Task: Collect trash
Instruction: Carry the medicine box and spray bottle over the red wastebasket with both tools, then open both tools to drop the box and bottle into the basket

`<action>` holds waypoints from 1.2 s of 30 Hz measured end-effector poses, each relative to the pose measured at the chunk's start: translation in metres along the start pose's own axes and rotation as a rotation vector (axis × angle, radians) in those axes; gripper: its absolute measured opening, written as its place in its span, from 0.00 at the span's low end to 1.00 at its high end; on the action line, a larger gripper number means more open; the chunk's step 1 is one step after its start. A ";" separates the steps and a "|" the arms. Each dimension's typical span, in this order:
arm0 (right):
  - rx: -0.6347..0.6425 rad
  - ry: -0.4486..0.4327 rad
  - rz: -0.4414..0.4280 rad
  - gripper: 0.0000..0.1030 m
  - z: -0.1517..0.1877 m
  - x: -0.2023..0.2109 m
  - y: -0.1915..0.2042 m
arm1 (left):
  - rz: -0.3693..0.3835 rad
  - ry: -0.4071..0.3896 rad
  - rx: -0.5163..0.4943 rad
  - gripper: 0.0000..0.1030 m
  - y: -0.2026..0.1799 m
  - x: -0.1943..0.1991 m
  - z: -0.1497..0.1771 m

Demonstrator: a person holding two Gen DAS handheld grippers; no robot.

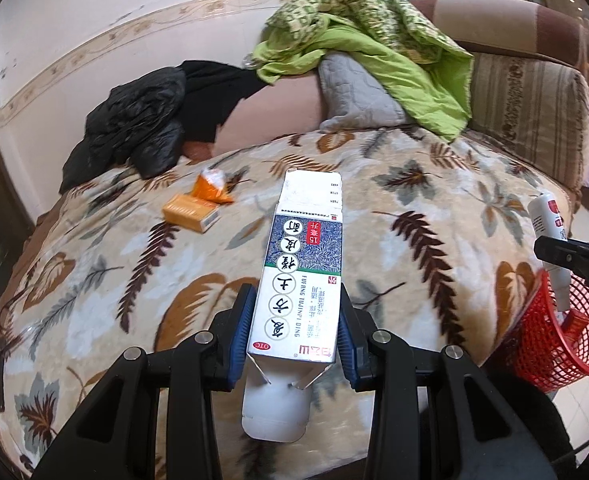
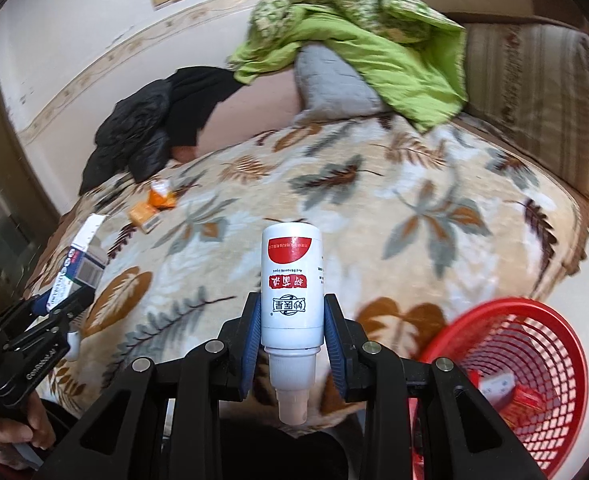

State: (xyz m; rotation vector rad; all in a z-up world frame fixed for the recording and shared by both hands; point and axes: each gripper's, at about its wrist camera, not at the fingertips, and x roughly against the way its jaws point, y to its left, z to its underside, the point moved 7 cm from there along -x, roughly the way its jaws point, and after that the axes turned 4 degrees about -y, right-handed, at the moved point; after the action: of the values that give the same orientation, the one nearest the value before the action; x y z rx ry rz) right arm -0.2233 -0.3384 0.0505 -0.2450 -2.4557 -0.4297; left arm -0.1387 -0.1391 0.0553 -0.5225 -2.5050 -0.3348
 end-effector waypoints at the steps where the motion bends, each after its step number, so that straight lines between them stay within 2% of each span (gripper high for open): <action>1: -0.011 -0.002 0.011 0.32 0.001 0.003 -0.008 | 0.007 0.000 -0.006 0.36 -0.005 0.000 -0.001; 13: -0.097 -0.025 0.094 0.32 0.006 0.028 -0.069 | 0.122 0.000 -0.097 0.36 -0.076 -0.001 -0.017; 18: -0.140 -0.022 0.142 0.32 0.013 0.039 -0.100 | 0.215 0.025 -0.112 0.35 -0.116 -0.003 -0.026; 25: -0.219 -0.025 0.230 0.32 0.027 0.070 -0.157 | 0.395 0.048 -0.158 0.35 -0.185 0.007 -0.041; 29: -0.249 -0.014 0.239 0.32 0.034 0.080 -0.174 | 0.521 0.110 -0.162 0.35 -0.229 0.009 -0.042; 36: -0.269 0.031 0.210 0.33 0.046 0.081 -0.186 | 0.642 0.205 -0.186 0.38 -0.283 0.010 -0.030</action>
State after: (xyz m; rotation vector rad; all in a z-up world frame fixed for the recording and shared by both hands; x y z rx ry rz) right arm -0.3634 -0.4886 0.0204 -0.5978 -2.3078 -0.6647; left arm -0.2541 -0.3990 0.0497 -1.2510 -1.9861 -0.3449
